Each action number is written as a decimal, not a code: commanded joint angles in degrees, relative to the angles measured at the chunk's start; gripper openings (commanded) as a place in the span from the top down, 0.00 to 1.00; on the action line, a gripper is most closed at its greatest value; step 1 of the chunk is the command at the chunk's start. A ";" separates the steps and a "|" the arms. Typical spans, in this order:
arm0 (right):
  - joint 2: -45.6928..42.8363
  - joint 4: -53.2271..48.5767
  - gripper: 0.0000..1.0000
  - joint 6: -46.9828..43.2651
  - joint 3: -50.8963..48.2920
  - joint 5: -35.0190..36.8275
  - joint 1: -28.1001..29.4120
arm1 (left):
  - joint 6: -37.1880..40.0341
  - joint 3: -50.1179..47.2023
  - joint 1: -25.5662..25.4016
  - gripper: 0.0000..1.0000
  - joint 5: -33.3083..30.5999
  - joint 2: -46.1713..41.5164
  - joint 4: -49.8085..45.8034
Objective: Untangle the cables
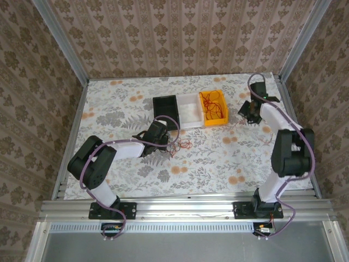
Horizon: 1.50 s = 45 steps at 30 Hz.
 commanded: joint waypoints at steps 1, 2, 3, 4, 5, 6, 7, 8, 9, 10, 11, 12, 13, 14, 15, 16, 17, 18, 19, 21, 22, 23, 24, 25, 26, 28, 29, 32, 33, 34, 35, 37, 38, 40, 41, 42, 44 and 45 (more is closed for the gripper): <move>-5.16 1.46 0.98 -3.47 5.19 -2.48 1.44 | 0.25 0.24 -0.08 1.00 0.11 0.81 0.03; -5.83 1.49 0.98 -4.55 6.82 -3.66 2.41 | 0.20 0.24 -0.03 1.00 0.12 0.82 0.11; -6.60 1.27 0.98 -5.79 8.82 -4.26 3.82 | 0.19 0.24 -0.09 1.00 0.20 0.91 0.13; -7.17 1.20 0.98 -7.31 10.89 -4.86 5.62 | 0.19 0.18 -0.03 1.00 0.29 0.85 0.25; -7.53 1.09 0.97 -8.82 13.39 -5.33 7.55 | 0.23 0.13 -0.05 1.00 0.29 0.82 0.34; -7.78 0.97 0.97 -9.86 15.30 -5.30 9.37 | 0.19 0.06 0.02 1.00 0.29 0.85 0.47; -7.85 1.28 0.97 -11.34 17.89 -5.89 11.72 | 0.15 -0.03 -0.01 1.00 0.36 0.82 0.58; -7.59 1.47 0.96 -11.91 19.43 -6.55 12.96 | 0.10 -0.17 0.05 1.00 0.29 0.82 0.70; -7.06 1.64 0.96 -12.48 22.02 -8.23 15.08 | 0.02 -0.24 0.06 1.00 0.29 0.82 0.80; -6.42 1.65 0.96 -12.82 24.18 -9.50 16.81 | -0.01 -0.29 0.10 1.00 0.31 0.82 0.81; -5.97 1.65 0.96 -13.35 25.88 -9.88 18.34 | -0.07 -0.37 0.14 1.00 0.36 0.78 0.83; -5.32 1.62 0.96 -14.04 27.71 -9.65 20.13 | -0.08 -0.46 0.16 1.00 0.29 0.67 0.95; -4.58 1.66 0.95 -14.68 29.36 -9.52 21.75 | -0.08 -0.68 0.19 1.00 0.22 0.50 1.00; -3.92 1.65 0.95 -15.10 30.69 -9.58 22.89 | -0.05 -0.88 0.20 1.00 0.20 0.32 1.16; -2.81 1.66 0.95 -15.36 32.30 -9.67 23.83 | -0.14 -1.05 0.29 1.00 0.03 0.17 1.23; -1.66 1.49 0.95 -15.45 33.52 -10.00 24.55 | -0.16 -1.23 0.24 1.00 -0.11 -0.01 1.20; -0.97 1.47 0.95 -15.22 34.21 -10.50 24.84 | -0.24 -1.40 0.26 1.00 -0.11 -0.13 1.38; 0.44 1.62 0.94 -14.54 34.84 -10.97 25.02 | -0.22 -1.56 0.24 1.00 -0.22 -0.30 1.37; 1.42 1.66 0.94 -14.01 35.11 -11.55 25.08 | -0.23 -1.72 0.24 1.00 -0.37 -0.47 1.49; 3.63 3.30 0.94 -13.13 35.23 -12.79 25.07 | -0.40 -2.17 0.29 1.00 -0.66 -0.87 1.74; 4.85 3.95 0.94 -13.01 35.32 -14.06 25.05 | -0.51 -2.45 0.25 1.00 -0.91 -1.10 1.84; 5.94 4.33 0.94 -12.76 35.41 -14.59 25.09 | -0.68 -2.71 0.24 1.00 -1.03 -1.30 2.01; 7.13 4.68 0.94 -12.19 35.41 -14.91 25.05 | -0.76 -2.91 0.32 1.00 -1.17 -1.61 2.12; 8.27 4.95 0.94 -11.95 35.41 -15.26 25.12 | -0.72 -3.09 0.33 1.00 -1.33 -1.73 2.25; 9.26 5.08 0.93 -11.89 35.34 -15.22 25.09 | -0.81 -3.21 0.34 1.00 -1.46 -1.88 2.24; 11.59 4.88 0.93 -11.24 35.08 -15.25 24.96 | -0.98 -3.44 0.33 1.00 -1.73 -2.15 2.23; 12.27 4.83 0.93 -11.26 34.83 -15.16 24.96 | -0.99 -3.53 0.33 1.00 -1.80 -2.25 2.28; 13.87 4.95 0.93 -10.93 32.94 -14.35 24.98 | -1.11 -3.80 0.33 1.00 -2.12 -2.59 2.24; 14.05 5.13 0.93 -10.60 32.01 -13.46 24.96 | -1.17 -3.89 0.37 1.00 -2.20 -2.65 2.17; 14.01 5.47 0.93 -10.53 31.09 -12.82 25.00 | -1.15 -3.89 0.34 1.00 -2.25 -2.73 2.15; 13.93 5.69 0.93 -10.54 30.30 -12.10 24.96 | -1.13 -3.89 0.34 1.00 -2.24 -2.77 2.15; 13.31 5.57 0.93 -10.56 28.79 -8.68 24.96 | -1.10 -3.89 0.34 1.00 -2.25 -2.81 2.02; 12.71 5.74 0.94 -10.51 28.22 -7.09 24.97 | -1.06 -3.89 0.33 1.00 -2.30 -2.78 1.88; 10.12 7.35 0.94 -10.39 25.57 -3.22 24.80 | -1.22 -3.85 0.34 1.00 -2.38 -2.73 1.71; 8.58 8.94 0.94 -10.58 24.15 -3.15 24.46 | -1.30 -3.74 0.42 1.00 -2.51 -2.65 1.53; 6.66 11.28 0.94 -10.78 22.39 -3.92 24.13 | -1.44 -3.56 0.49 1.00 -2.73 -2.54 1.15; 3.07 16.59 0.94 -11.90 19.51 -8.22 23.74 | -1.71 -3.45 0.66 1.00 -3.04 -2.36 0.70; 1.49 18.67 0.94 -12.67 18.80 -10.72 23.73 | -1.85 -3.30 0.82 1.00 -3.07 -2.21 0.44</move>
